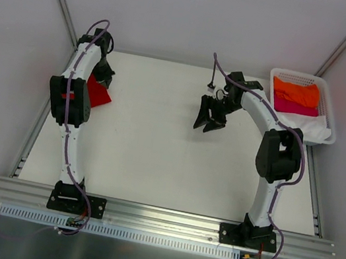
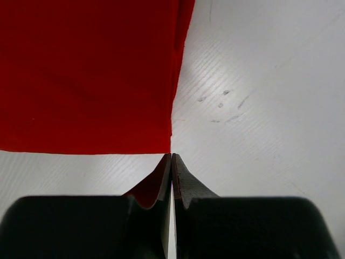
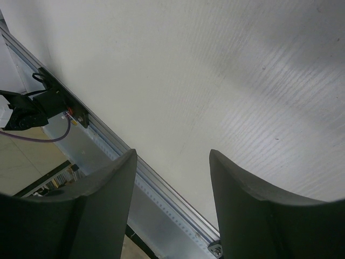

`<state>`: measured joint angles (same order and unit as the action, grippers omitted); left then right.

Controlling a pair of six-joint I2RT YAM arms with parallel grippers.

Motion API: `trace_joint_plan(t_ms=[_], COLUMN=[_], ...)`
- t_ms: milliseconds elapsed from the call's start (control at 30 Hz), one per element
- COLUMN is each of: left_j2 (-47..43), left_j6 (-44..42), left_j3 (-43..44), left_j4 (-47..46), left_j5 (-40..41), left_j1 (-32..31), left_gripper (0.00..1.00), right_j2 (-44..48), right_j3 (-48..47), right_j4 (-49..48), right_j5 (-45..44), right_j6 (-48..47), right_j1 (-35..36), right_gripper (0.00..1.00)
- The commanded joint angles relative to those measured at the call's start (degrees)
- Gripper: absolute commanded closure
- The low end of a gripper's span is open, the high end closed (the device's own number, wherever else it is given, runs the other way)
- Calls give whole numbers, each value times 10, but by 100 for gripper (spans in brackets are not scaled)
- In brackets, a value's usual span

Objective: Fold and stack the t-shirts
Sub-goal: Put the neatly folded tshirt into the corner of the board with the left arm

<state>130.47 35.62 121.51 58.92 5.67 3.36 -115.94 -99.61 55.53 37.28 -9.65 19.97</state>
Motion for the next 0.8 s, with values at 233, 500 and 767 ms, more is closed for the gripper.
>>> trace_joint_plan(t_ms=[233, 500, 767], left_j2=[-27, 1, -64], left_j6=[12, 18, 41], left_j3=[-83, -103, -239], left_j4=[6, 8, 7], left_j5=[70, 34, 93], left_j1=[0, 1, 2], left_gripper=[100, 100, 100], right_j2=[2, 5, -3], right_j3=[-10, -8, -13], right_j4=[12, 12, 12], right_j5=[8, 7, 13], right_j6=[-6, -5, -3], right_j1=[0, 0, 0], right_gripper=[40, 40, 40])
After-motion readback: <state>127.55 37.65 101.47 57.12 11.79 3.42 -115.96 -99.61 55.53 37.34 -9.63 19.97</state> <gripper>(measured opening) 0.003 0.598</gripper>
